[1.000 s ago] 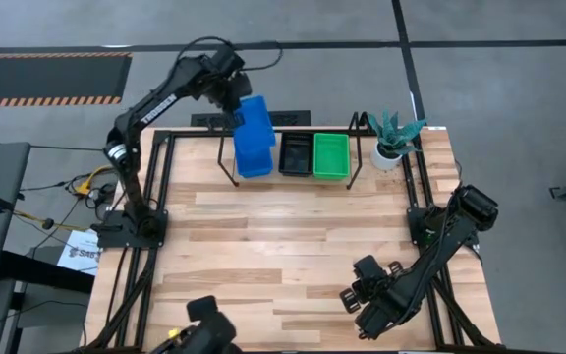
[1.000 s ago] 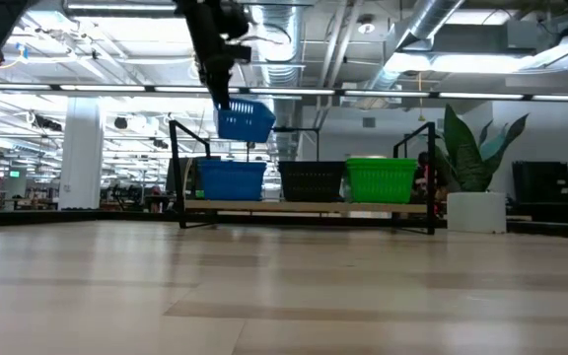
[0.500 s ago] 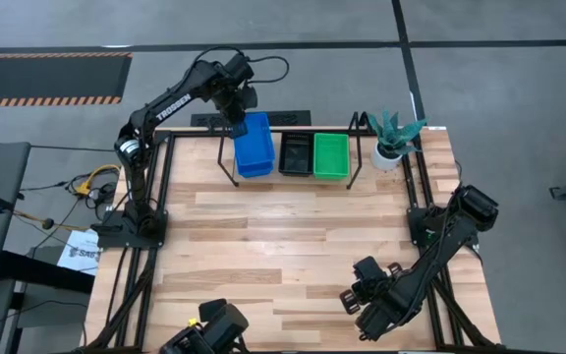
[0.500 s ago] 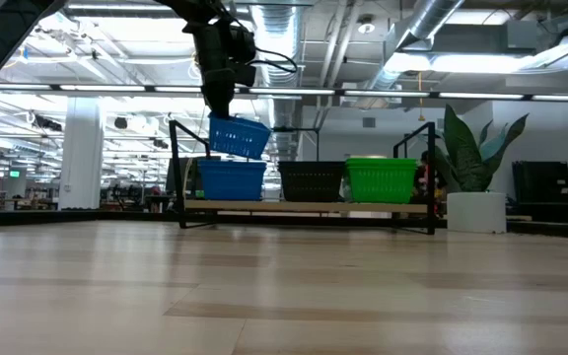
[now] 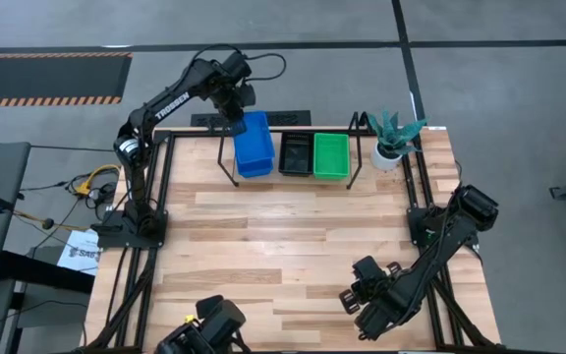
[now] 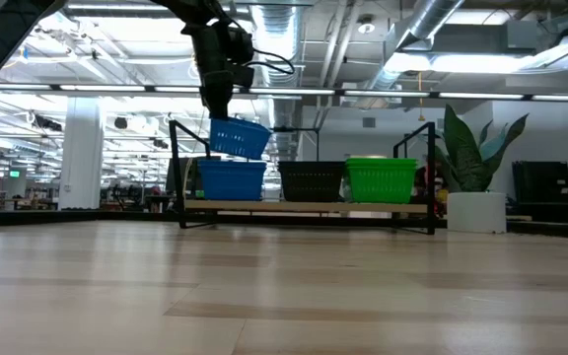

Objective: Stack baskets on shelf by color
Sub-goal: Stack the blue bin on top of the other blue bin on the shelf

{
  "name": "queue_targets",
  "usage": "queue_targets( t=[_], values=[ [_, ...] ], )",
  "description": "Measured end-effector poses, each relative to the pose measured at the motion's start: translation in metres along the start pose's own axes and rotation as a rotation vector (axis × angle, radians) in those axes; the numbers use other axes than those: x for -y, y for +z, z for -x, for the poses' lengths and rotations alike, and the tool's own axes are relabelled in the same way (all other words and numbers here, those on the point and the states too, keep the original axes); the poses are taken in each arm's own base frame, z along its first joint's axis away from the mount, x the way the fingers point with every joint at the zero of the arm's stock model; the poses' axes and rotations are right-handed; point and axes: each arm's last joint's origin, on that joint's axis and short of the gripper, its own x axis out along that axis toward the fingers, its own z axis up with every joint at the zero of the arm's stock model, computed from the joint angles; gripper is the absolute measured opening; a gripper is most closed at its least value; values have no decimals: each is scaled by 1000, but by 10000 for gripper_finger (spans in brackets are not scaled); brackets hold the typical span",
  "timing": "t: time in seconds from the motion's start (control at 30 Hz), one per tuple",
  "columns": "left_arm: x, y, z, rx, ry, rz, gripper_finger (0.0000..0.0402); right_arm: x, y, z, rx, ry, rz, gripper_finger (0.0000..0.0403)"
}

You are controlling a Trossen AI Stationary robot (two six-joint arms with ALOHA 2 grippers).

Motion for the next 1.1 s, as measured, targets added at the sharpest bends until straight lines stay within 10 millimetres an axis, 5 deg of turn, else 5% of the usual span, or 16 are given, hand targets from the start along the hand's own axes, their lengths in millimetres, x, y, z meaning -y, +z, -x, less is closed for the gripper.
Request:
queue_targets(
  t=[0.33,1.1],
  values=[
    [1,-7,-20,-50,-28,11,0,0,0,0,0,0,-7,159],
    [4,-7,-20,-34,-85,46,0,0,0,0,-1,1,0,159]
  ],
)
